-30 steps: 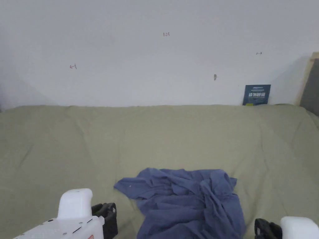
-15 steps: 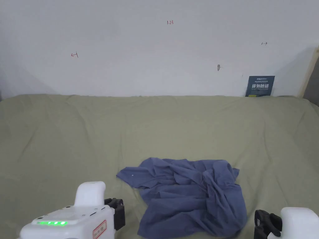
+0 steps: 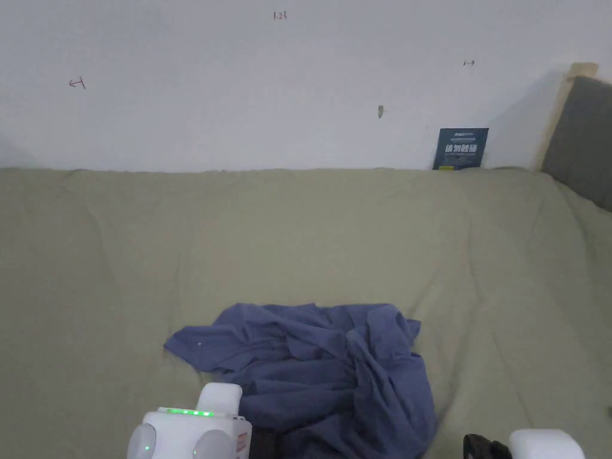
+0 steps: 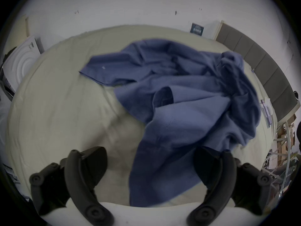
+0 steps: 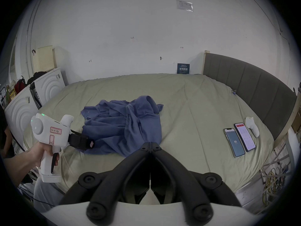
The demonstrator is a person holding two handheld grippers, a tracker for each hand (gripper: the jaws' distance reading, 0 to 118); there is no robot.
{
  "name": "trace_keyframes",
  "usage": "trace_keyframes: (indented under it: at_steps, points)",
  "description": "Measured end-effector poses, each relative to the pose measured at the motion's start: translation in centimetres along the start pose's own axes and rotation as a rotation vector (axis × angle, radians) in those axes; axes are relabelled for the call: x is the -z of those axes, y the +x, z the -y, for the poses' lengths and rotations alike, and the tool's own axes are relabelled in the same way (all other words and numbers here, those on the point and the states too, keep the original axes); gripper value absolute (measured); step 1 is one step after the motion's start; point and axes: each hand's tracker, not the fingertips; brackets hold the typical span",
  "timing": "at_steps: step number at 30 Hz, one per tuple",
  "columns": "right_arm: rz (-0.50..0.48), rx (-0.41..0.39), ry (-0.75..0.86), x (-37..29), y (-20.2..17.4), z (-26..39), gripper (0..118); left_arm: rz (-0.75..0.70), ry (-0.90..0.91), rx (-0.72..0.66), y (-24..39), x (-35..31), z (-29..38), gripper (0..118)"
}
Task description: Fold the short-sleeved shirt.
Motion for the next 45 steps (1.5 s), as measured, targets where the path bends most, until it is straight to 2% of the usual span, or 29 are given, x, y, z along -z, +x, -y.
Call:
trace_keyframes:
  at_steps: [1,2,3,4,5,7,12,16,23,24,25,26,27,28,30,32,34,36,37,38,39,40,41,42,45]
  points:
    - [0.006,0.002,-0.010,0.1,0.1,0.0,0,-0.025,0.033,0.055,0.2,-0.9,0.2,77]
    - [0.006,0.002,-0.012,0.1,0.3,0.0,0,-0.023,0.052,0.045,-0.4,-1.9,0.5,20]
    - [0.006,0.001,-0.009,0.0,0.4,0.0,0,-0.021,0.094,0.031,-0.9,-3.2,0.8,0]
    - [0.012,-0.002,-0.013,0.1,0.4,-0.1,0,0.056,0.110,0.006,-1.3,-3.9,1.1,0]
    - [0.011,-0.007,-0.017,0.1,0.5,-0.2,0,0.019,0.079,0.032,-1.5,-4.2,1.4,0]
    - [0.013,-0.022,-0.015,-0.1,0.5,-0.8,0,0.109,0.047,0.014,-2.5,-4.8,1.7,0]
    - [0.013,-0.044,-0.016,1.8,1.5,-3.8,0,0.124,0.022,-0.052,-4.2,-5.7,3.1,0]
    - [0.003,-0.139,-0.032,7.1,2.3,-8.6,0,0.156,0.008,-0.075,-4.9,-4.6,3.3,0]
    - [-0.044,-0.202,-0.095,20.5,3.0,-18.1,0,0.197,0.020,-0.076,-5.0,-4.4,2.7,0]
    - [-0.056,-0.221,-0.153,22.8,3.2,-19.1,17,0.202,0.017,-0.077,-5.2,-4.4,2.6,0]
    - [-0.069,-0.219,-0.224,25.4,3.4,-19.9,59,0.208,0.022,-0.074,-5.4,-4.4,2.6,0]
    - [-0.070,-0.218,-0.284,27.4,3.5,-20.2,115,0.213,0.023,-0.070,-5.2,-4.4,2.6,0]
    - [-0.087,-0.210,-0.363,29.8,3.8,-19.9,116,0.215,0.022,-0.062,-5.0,-4.4,2.6,0]
    - [-0.060,-0.189,-0.373,31.7,4.0,-20.0,115,0.217,0.019,-0.051,-5.1,-4.4,2.6,0]
    - [-0.027,-0.213,-0.491,34.6,3.7,-19.7,116,0.217,0.023,-0.043,-4.9,-4.3,2.5,0]
    - [-0.051,-0.254,-0.529,36.0,3.5,-17.2,116,0.220,0.020,-0.039,-5.0,-4.2,2.5,0]
    - [-0.004,-0.305,-0.581,37.4,2.8,-15.3,112,0.225,0.012,-0.041,-5.0,-3.6,2.5,0]
    - [-0.041,-0.268,-0.622,37.8,2.5,-13.7,79,0.225,0.005,-0.034,-4.8,-3.3,2.6,0]
    - [-0.075,-0.251,-0.649,38.0,2.2,-12.8,77,0.221,0.005,-0.031,-4.7,-3.3,2.7,0]
    - [-0.089,-0.216,-0.601,37.7,1.8,-12.4,58,0.221,0.005,-0.029,-4.6,-3.3,2.6,0]
    - [-0.008,-0.281,-0.546,36.3,1.1,-12.7,32,0.218,0.003,-0.027,-4.6,-3.3,2.6,0]
    - [-0.077,-0.296,-0.535,35.6,0.6,-12.8,7,0.219,0.002,-0.032,-4.6,-3.3,2.5,0]
    - [-0.087,-0.305,-0.517,34.8,0.2,-13.0,7,0.222,0.000,-0.042,-4.6,-3.3,2.5,0]
    - [-0.056,-0.340,-0.501,34.0,-0.2,-13.1,7,0.224,0.000,-0.041,-4.8,-3.3,2.5,0]
    - [-0.102,-0.314,-0.512,30.9,0.6,-13.9,7,0.237,-0.004,-0.067,-5.2,-4.3,2.4,0]
